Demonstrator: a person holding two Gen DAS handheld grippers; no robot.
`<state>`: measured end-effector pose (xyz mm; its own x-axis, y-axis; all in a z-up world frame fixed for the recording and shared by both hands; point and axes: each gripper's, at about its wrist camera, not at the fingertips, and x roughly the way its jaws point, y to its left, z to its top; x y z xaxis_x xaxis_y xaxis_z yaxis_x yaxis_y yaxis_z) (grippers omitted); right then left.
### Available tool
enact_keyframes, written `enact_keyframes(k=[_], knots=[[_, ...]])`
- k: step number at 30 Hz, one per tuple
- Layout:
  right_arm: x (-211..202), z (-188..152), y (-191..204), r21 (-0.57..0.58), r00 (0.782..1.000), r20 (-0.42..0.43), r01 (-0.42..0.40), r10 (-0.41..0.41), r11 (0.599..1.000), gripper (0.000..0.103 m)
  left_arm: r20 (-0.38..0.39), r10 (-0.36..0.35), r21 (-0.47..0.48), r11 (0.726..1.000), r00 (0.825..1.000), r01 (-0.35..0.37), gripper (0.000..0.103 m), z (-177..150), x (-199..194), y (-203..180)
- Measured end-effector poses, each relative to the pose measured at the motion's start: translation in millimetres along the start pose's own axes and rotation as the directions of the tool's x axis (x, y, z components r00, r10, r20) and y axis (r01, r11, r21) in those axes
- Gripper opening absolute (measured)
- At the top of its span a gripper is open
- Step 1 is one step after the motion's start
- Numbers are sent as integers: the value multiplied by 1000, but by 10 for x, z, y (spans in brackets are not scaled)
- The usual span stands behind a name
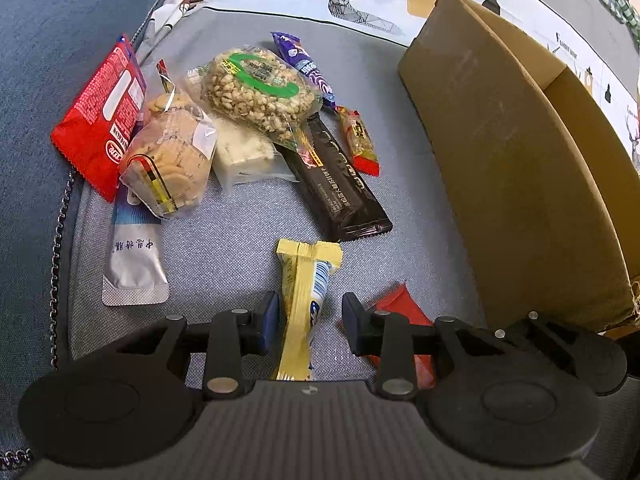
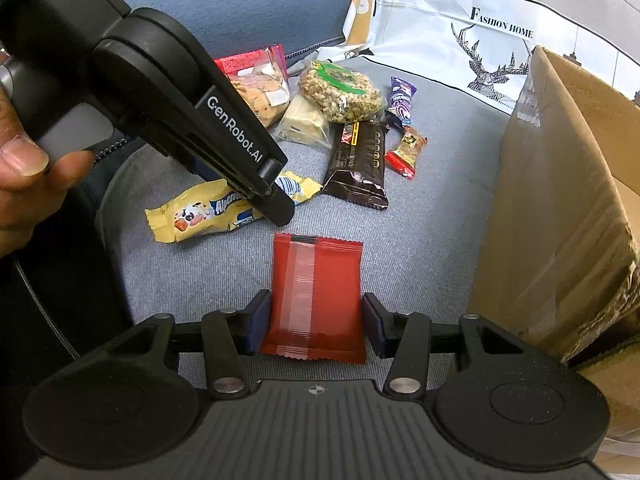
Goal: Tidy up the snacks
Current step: 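Lift the red bar with the right tool while the left tool lifts the yellow bar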
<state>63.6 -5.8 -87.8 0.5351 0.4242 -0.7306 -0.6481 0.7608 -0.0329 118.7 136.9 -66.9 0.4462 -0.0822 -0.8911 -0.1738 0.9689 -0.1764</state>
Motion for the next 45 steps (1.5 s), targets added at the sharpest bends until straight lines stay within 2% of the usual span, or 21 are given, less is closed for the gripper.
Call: enact_keyframes(k=[17,18,19,23,26,29,31,35,37,39,45], knots=[[-10,-11,8,-7,1000,5,3,-3,1000,50,-9,0,5,1000,1000,0,37,-1,12,10],[-17,-12,13,-11,1000,8,5,-5,1000,48,-8,1,8,1000,1000,0,30,-2,17,8],[-25,-12,18,-15,1000,12,12,-11,1000,47,-8,5,11,1000,1000,-5,18,-4,16,2],[-77,3,15,-24,999,36,27,-26,999,45,25,15,16,1000,1000,-16,16,-12,-30,-11],[-142,31,12,-25,997,68,32,-31,999,45,88,-15,-2,1000,996,15,16,-25,-145,33],[-217,61,-4,-15,995,97,24,-22,1000,45,191,-57,-22,998,980,62,16,-72,-319,82],[-272,80,7,-20,992,122,24,-21,1000,45,265,-78,-36,995,961,91,16,-121,-445,119],[-434,155,3,-11,981,193,11,-8,1000,45,409,-112,-65,986,906,152,16,-207,-694,204],[-511,201,-15,4,973,229,6,-6,1000,45,451,-125,-85,980,883,182,16,-214,-758,256],[-589,243,-41,14,963,268,3,-7,1000,45,473,-125,-110,974,872,199,16,-220,-789,291],[-814,331,-129,12,931,366,4,-9,1000,45,494,-113,-120,973,862,196,16,-213,-837,241]])
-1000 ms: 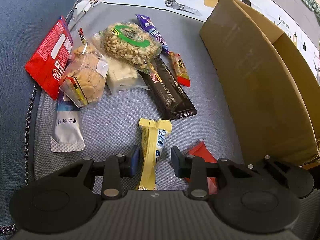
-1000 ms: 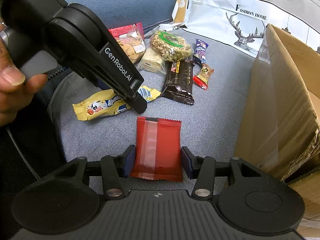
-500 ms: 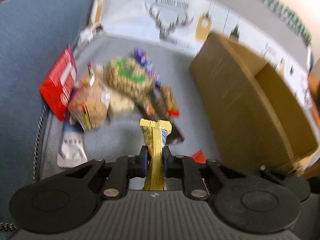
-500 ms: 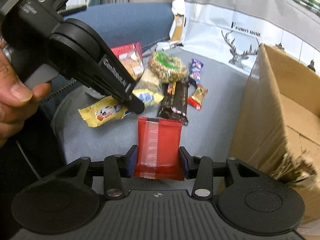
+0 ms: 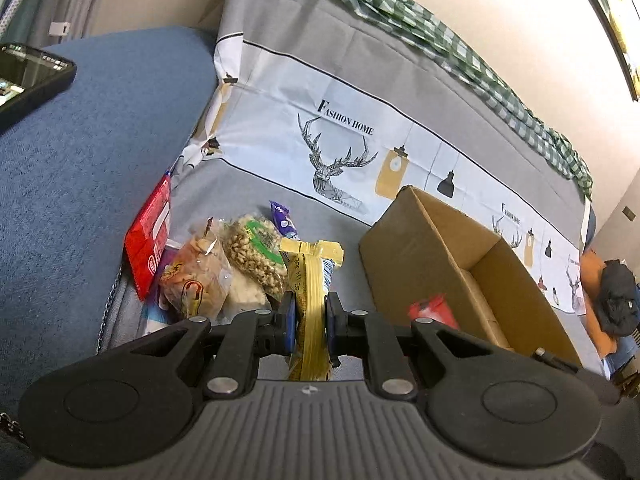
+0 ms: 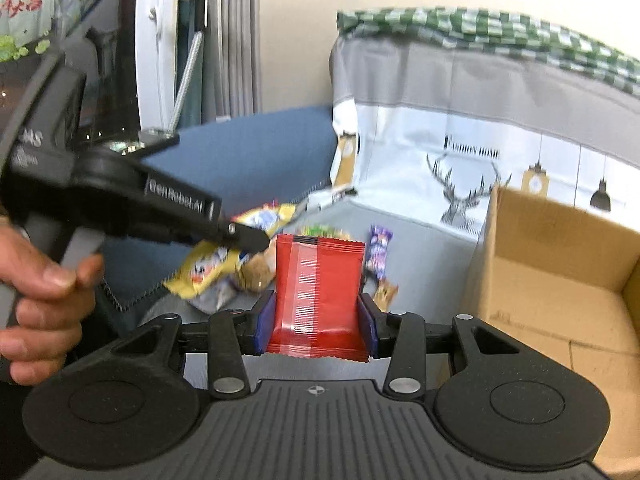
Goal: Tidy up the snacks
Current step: 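Lift the red bar with the right tool while the left tool lifts the yellow bar, then carry both bars over the box and open both tools to drop them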
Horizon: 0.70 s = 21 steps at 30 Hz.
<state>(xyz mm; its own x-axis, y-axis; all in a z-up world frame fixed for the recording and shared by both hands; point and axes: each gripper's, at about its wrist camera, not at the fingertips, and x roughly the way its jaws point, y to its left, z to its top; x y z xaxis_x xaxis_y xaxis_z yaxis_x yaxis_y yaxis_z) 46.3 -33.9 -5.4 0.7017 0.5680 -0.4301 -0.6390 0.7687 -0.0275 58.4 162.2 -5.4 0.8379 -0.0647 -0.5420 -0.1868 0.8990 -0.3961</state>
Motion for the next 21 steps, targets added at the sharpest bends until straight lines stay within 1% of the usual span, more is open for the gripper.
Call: enact_keyframes(k=[4,6,12,15,17,19,21], knots=[[-71,58,-66,-8,999,45,1,-1,1000,45,12,12,27,1000,1000,-12,16,-18,-28,-25],[-114,87,-125,0,997,71,3,-3,1000,45,18,20,22,1000,1000,-20,16,-15,-25,-27],[-219,141,-345,70,992,126,4,-13,998,45,24,33,-60,998,999,-31,16,-10,-130,-5],[-256,182,-480,120,988,150,7,-25,993,45,11,34,-82,996,999,-33,16,-7,-172,-62],[-282,201,-580,147,985,165,20,-44,989,45,-3,37,-75,997,999,-37,16,12,-169,-149],[-312,217,-643,151,980,182,52,-79,987,45,-11,35,-59,998,999,-35,16,45,-147,-272],[-353,226,-708,147,971,204,99,-128,984,45,-12,18,-48,999,1000,-19,16,98,-101,-424]])
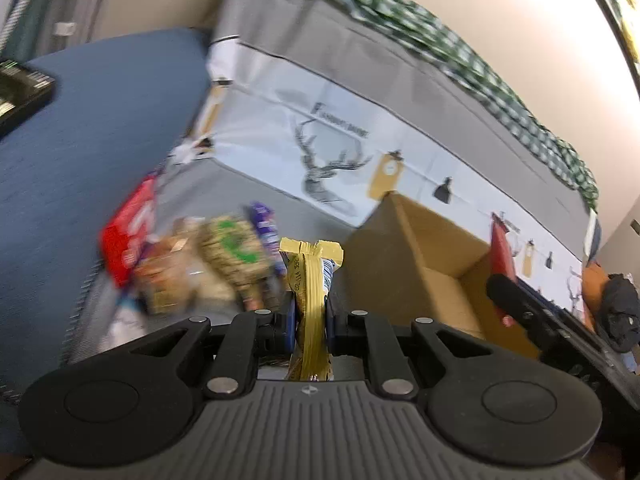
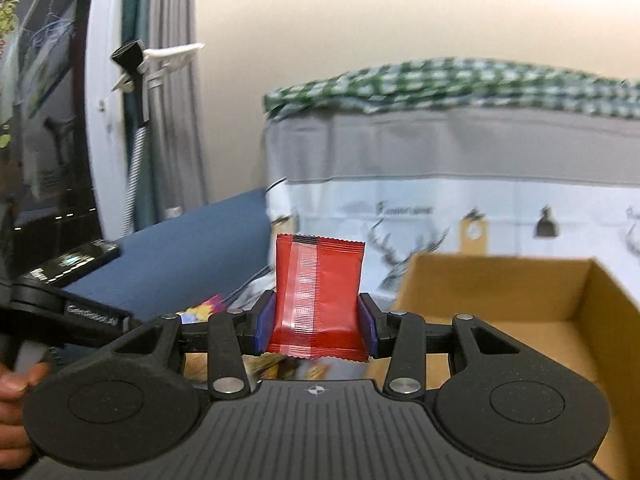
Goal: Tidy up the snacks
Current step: 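Carry both bars over the box and open both tools to drop them, then move both open tools back to the snack pile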
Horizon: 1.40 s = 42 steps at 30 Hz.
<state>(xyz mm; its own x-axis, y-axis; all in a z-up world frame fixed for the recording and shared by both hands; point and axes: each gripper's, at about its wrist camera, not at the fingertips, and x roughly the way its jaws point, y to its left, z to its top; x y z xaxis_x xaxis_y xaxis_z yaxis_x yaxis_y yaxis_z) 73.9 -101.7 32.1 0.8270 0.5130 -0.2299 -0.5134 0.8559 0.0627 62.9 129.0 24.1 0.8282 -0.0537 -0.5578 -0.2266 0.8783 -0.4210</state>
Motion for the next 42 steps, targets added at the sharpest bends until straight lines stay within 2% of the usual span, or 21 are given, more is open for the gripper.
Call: enact_keyframes(k=[4,7,11,14,15,16,17,18,19,21,24,28,31,33,35,37,39,42], knots=[[-45,36,-161,7,995,37,90,-90,996,45,2,-55,44,998,999,55,16,116,146,-443],[-89,58,-337,37,981,59,185,-187,982,45,-1,-114,86,990,994,113,16,196,307,-858],[-166,48,-636,110,945,68,311,-319,944,45,-5,-176,133,975,984,175,16,287,562,-1399],[-240,27,-849,170,912,74,388,-404,906,45,-6,-198,185,963,980,195,16,392,726,-1751],[-263,11,-894,177,895,77,422,-440,889,48,-1,-206,204,958,979,202,20,432,752,-1866],[-270,3,-925,181,875,79,458,-477,870,52,6,-219,221,952,976,212,31,469,762,-1957],[-295,-10,-968,191,845,83,506,-528,841,57,17,-236,235,945,972,225,38,498,753,-2035],[-325,-20,-1016,207,827,84,531,-555,822,69,31,-248,247,940,968,233,46,526,737,-2090],[-332,-24,-1050,222,823,85,533,-561,816,74,43,-253,258,937,966,234,48,543,717,-2142],[-340,-48,-1111,237,822,77,535,-565,811,74,58,-256,271,934,965,231,49,559,671,-2184],[-299,-96,-1114,228,827,58,534,-559,814,74,101,-232,293,936,967,194,49,522,559,-2093],[-230,-136,-1058,204,840,40,524,-542,827,74,148,-170,321,940,974,115,49,454,359,-1755],[-175,-101,-998,178,851,35,511,-524,841,73,147,-130,319,945,981,77,49,434,204,-1385],[-160,-122,-936,156,857,33,504,-514,850,73,119,-118,312,947,986,76,48,431,130,-1102],[-142,-133,-882,133,860,32,501,-509,855,73,95,-111,295,952,989,79,41,418,102,-810],[-131,-143,-842,116,862,28,500,-506,859,73,54,-101,282,956,993,82,25,388,126,-509],[-122,-170,-782,96,864,25,499,-503,861,73,24,-100,278,956,995,89,18,306,127,-245],[-114,-201,-684,69,865,21,499,-502,864,73,14,-110,274,956,994,102,17,97,103,118]])
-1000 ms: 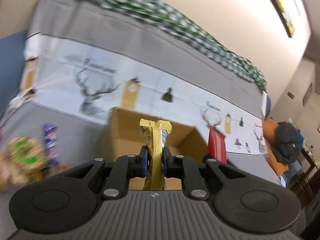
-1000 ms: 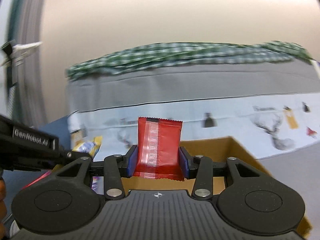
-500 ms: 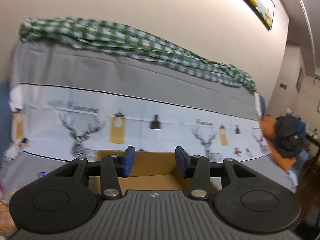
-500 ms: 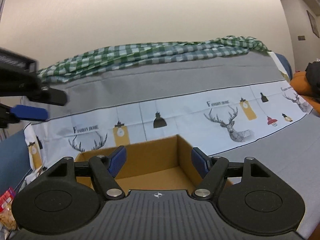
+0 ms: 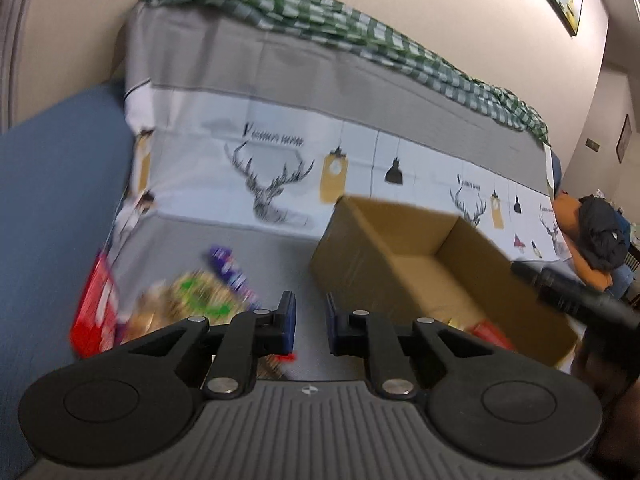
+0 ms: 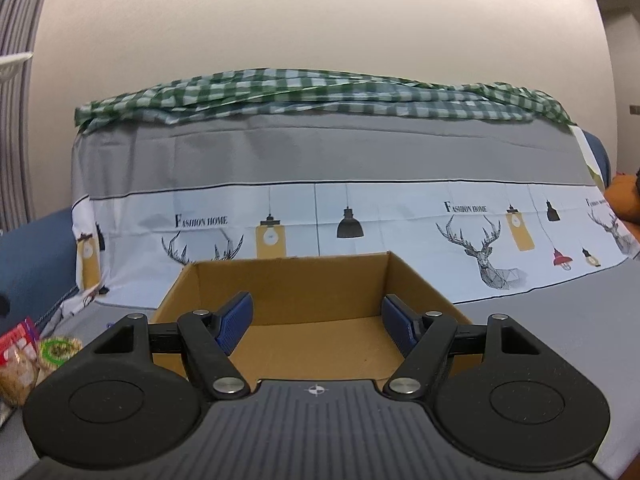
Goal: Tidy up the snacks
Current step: 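Move both open tools back to the snack pile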
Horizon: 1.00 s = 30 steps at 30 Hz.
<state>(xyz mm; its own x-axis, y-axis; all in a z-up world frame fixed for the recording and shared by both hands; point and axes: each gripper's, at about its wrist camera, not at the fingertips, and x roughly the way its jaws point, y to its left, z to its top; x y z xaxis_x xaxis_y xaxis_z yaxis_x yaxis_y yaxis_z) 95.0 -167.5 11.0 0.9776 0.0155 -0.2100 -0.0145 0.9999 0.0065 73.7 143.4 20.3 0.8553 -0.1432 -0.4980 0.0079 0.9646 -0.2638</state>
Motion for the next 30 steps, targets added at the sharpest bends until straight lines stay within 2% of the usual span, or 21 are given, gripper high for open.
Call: enact_keyframes(k=[2,3,5,7,10,13,22,27,30], knots=[[-41,-33,53,-17,1000,-1,-3,3,1000,73,-43,28,-73,997,999,-31,17,-241,21,208],[-67,-49,89,-28,1000,-1,-6,6,1000,73,-52,37,-119,992,998,-43,16,-237,19,278],[-124,-78,156,-42,1000,0,-15,15,999,69,-9,51,-150,987,999,-52,17,-225,-48,327],[-182,-102,222,-54,1000,5,-28,29,998,65,-27,59,-129,990,998,-62,17,-228,-38,299],[-246,-116,350,-74,998,12,-52,53,996,63,-54,62,-57,996,997,-65,17,-239,-19,193],[-288,-127,514,-98,997,19,-74,77,992,63,-62,46,-32,998,997,-48,18,-248,-17,153],[-385,-112,995,-122,985,-4,-172,173,978,63,-30,7,-127,992,1000,-11,20,-234,-90,302],[-465,-46,1208,-116,974,1,-225,226,967,63,-26,13,-159,987,1000,-17,23,-219,-109,347],[-481,-57,1327,-123,965,-4,-261,262,957,63,-21,31,-171,985,999,-35,28,-220,-114,361]])
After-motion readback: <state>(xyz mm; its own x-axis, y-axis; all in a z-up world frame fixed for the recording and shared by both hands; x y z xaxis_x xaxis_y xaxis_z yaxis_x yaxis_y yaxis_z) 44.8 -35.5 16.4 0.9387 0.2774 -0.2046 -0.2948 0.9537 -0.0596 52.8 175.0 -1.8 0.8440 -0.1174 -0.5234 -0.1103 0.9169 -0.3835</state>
